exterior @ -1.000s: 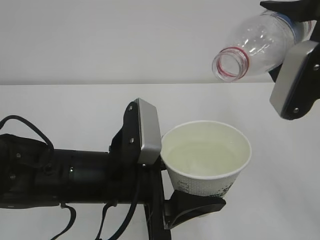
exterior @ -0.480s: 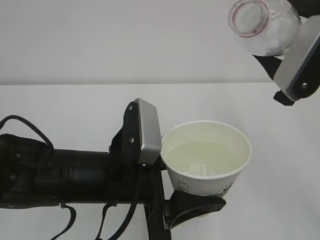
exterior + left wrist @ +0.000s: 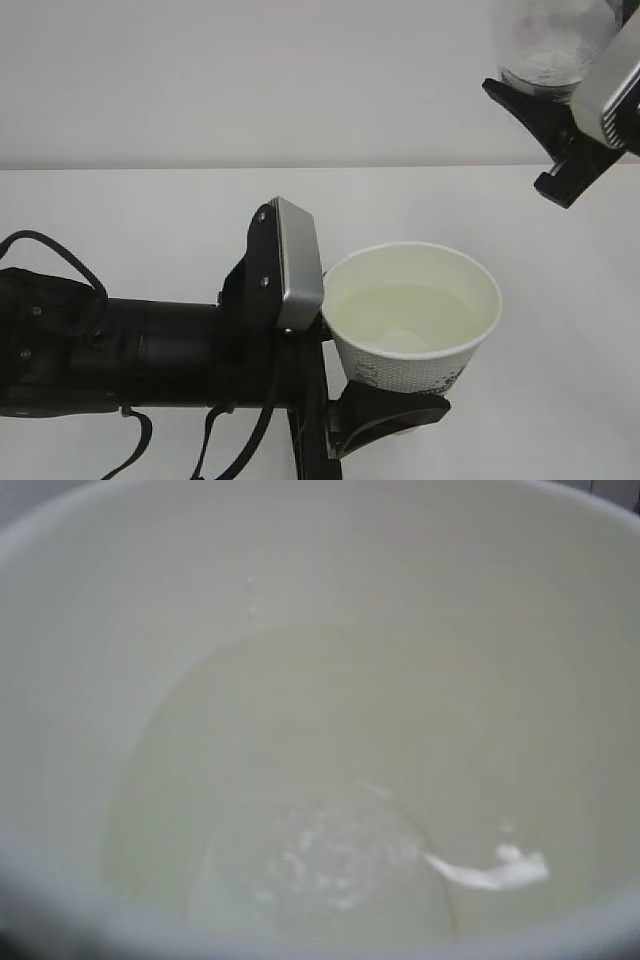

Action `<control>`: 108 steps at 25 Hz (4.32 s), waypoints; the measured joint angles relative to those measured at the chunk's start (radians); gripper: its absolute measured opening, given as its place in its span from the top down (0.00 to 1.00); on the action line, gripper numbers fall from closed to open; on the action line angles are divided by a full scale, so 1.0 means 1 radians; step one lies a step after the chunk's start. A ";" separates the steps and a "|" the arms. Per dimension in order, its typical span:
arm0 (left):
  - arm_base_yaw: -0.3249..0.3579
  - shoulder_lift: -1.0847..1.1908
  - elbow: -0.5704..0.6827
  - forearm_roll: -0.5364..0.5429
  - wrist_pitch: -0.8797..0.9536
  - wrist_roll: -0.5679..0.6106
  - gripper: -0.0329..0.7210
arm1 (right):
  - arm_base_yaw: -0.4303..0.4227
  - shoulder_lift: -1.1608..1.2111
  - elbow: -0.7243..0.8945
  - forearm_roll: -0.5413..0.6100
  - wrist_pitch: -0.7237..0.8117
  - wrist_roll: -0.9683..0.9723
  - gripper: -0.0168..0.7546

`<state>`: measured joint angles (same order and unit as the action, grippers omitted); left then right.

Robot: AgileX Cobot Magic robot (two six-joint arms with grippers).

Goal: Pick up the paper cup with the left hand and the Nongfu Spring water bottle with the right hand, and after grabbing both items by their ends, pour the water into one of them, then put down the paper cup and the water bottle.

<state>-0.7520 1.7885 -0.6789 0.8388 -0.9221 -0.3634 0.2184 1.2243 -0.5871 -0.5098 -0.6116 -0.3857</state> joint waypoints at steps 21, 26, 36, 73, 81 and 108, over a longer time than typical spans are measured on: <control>0.000 0.002 0.000 -0.230 0.030 0.098 0.28 | 0.000 0.000 0.000 0.097 0.053 0.386 0.32; 0.000 0.002 0.000 -0.399 0.032 0.198 0.28 | 0.000 0.000 0.002 0.122 0.072 0.386 0.32; 0.010 0.004 0.000 -0.695 0.036 0.356 0.28 | 0.000 0.099 0.010 0.203 0.074 0.386 0.32; 0.354 0.055 0.000 -0.754 0.027 0.369 0.29 | 0.000 0.618 -0.017 0.572 -0.275 0.214 0.32; 0.354 0.103 0.000 -0.756 -0.056 0.378 0.29 | 0.000 0.701 -0.088 0.574 -0.281 0.212 0.32; 0.354 0.103 0.000 -0.804 -0.085 0.418 0.29 | 0.000 0.864 -0.202 0.641 -0.326 0.241 0.14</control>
<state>-0.3978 1.8919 -0.6789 0.0345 -1.0071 0.0545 0.2184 2.0879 -0.7888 0.1314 -0.9381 -0.1450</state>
